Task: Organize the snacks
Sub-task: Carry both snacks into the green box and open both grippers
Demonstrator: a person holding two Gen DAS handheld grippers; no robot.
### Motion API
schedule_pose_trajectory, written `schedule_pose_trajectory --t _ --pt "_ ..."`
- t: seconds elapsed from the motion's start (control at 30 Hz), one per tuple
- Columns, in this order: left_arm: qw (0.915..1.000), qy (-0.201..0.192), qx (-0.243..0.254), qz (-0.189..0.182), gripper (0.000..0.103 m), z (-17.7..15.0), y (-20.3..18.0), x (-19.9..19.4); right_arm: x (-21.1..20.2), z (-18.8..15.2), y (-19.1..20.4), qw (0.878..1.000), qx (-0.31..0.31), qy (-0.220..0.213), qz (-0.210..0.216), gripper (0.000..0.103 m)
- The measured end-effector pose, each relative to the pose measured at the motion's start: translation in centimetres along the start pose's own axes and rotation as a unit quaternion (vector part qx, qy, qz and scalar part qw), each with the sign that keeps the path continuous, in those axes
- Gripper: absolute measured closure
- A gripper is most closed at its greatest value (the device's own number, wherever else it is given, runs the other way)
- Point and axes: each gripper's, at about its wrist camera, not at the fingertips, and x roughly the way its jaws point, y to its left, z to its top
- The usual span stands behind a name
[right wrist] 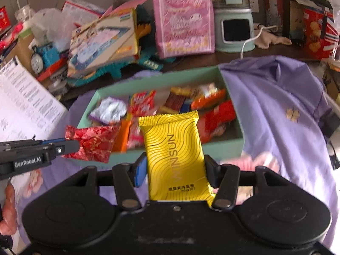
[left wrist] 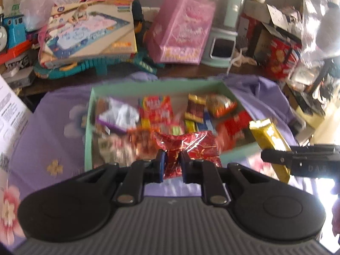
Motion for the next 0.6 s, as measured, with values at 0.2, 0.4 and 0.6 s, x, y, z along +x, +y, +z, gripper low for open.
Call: schedule_pose_trajectory --t 0.2,0.4,0.6 --pt "1.0000 -0.007 0.003 0.004 0.088 5.4 -0.6 4.0 2.8 4.0 -0.9 1.000 0.007 -0.002 -0.001 0.049" --pt "0.9999 0.006 0.007 0.007 0.088 9.7 -0.7 10.0 7.4 7.3 -1.9 1.000 0.005 0.022 -0.001 0.049" --pt "0.9995 0.026 0.014 0.007 0.088 11.8 -0.9 15.5 11.4 8.1 -3.2 0.999 0.012 0.046 0.003 0.049"
